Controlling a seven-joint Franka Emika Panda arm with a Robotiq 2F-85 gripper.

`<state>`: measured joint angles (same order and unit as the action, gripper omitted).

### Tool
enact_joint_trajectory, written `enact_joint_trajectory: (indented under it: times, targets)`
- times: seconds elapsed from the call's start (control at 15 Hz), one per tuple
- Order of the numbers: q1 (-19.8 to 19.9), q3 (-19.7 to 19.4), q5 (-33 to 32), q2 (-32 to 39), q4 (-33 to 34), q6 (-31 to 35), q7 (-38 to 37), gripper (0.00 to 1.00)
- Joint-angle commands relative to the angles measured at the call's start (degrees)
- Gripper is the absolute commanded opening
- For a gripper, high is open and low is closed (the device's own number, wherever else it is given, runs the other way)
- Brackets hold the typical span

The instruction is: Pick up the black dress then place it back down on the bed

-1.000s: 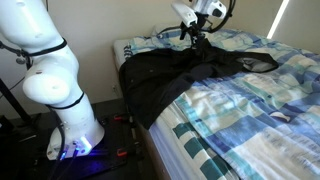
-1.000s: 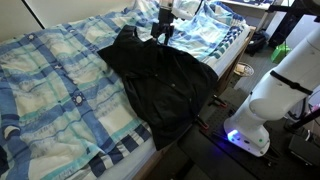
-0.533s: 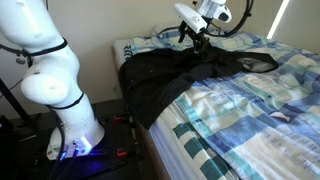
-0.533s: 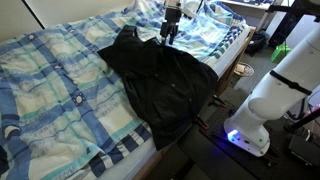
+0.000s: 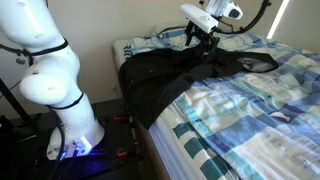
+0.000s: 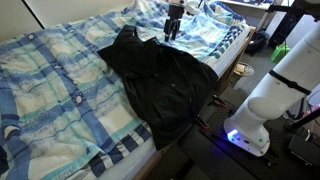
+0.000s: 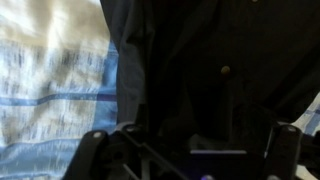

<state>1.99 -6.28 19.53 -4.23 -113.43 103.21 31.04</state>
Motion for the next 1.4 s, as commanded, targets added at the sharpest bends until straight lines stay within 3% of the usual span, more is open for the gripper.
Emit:
enact_joint_trajectory:
  times: [0.0,0.47,0.87,1.33]
  targets:
    - [0.0,0.9,-0.8,-0.1,-0.4,0.3,0.8,1.00]
    - [-0.3,1.6,-1.7,2.1,1.1,1.3,18.4,1.00]
    - [0.9,1.0,1.6,6.8,1.5,8.1,19.9,1.00]
    - [2.7,2.7,6.4,16.0,6.3,8.7,24.6,1.00]
